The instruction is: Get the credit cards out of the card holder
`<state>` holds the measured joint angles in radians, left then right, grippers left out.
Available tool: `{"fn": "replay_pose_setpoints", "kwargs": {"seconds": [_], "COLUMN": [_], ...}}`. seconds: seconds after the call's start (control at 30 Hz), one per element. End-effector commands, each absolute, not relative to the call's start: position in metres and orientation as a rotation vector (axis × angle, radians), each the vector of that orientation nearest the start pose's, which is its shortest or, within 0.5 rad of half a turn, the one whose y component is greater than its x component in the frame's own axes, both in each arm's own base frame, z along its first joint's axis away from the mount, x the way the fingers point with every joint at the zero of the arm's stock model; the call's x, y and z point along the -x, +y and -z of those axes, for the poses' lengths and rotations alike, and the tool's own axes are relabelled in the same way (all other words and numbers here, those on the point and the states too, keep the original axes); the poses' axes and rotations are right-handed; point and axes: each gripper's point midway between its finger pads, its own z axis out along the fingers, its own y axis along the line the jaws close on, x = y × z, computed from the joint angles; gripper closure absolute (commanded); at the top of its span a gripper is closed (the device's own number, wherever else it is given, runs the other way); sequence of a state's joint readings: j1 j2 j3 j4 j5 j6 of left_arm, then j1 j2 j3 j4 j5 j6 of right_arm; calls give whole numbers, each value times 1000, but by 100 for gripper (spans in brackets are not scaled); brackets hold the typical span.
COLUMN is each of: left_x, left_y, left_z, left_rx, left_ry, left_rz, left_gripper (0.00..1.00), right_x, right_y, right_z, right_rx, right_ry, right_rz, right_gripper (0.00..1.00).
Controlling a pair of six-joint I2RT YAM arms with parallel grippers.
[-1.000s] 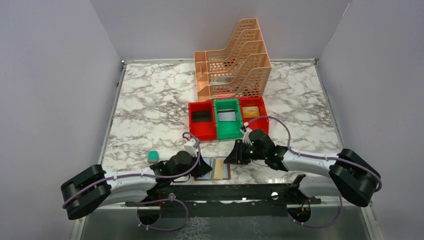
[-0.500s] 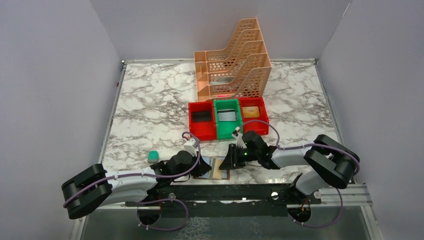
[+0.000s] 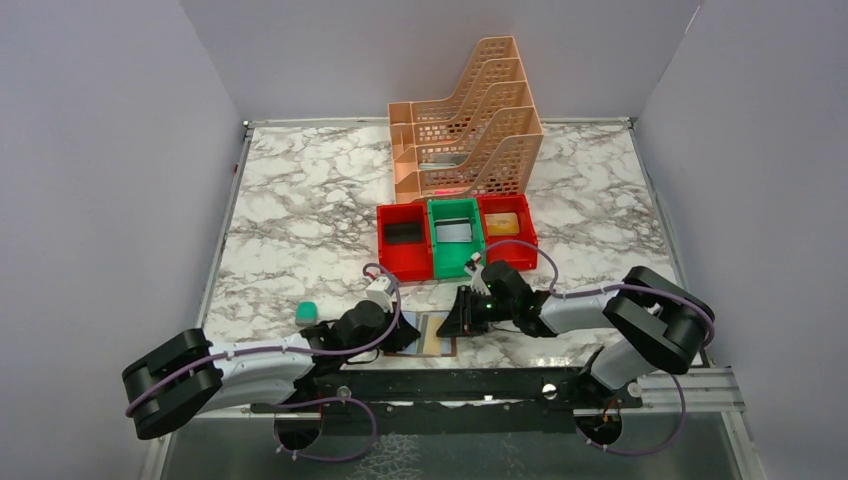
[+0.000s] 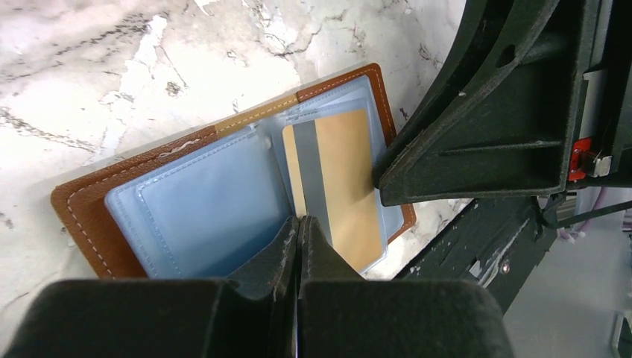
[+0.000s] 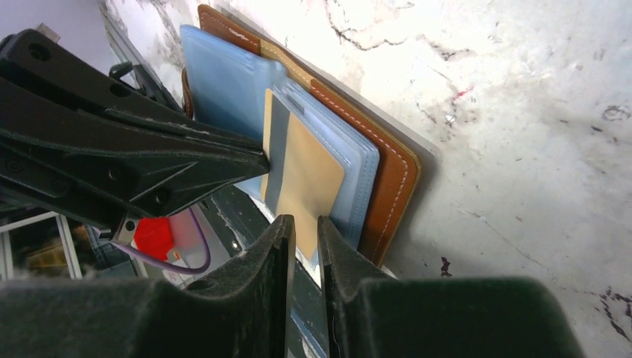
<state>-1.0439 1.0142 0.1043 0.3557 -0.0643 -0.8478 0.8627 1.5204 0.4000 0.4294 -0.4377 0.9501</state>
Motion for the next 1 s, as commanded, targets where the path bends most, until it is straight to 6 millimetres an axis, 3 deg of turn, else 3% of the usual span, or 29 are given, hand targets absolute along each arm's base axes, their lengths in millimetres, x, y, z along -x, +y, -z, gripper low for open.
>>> {"fn": "replay_pose_setpoints", "kwargs": {"seconds": [0.0, 0.4, 0.97], "left_x": [-133, -139, -143], "left_y": [-243, -232, -219], "left_z": [-30, -30, -32], "left_rx": [-147, -145, -153], "left_ry": [2275, 2283, 2294], "left_rz": [939, 872, 807], "left_gripper": [100, 100, 100], "right_x": [-129, -135, -137], "right_y": [274, 263, 265], "right_z": [33, 42, 40], "right_rx": [31, -13, -1], "right_ry": [2782, 2812, 2813], "right_rz": [-965, -832, -823], "right_gripper": [77, 82, 83]}}
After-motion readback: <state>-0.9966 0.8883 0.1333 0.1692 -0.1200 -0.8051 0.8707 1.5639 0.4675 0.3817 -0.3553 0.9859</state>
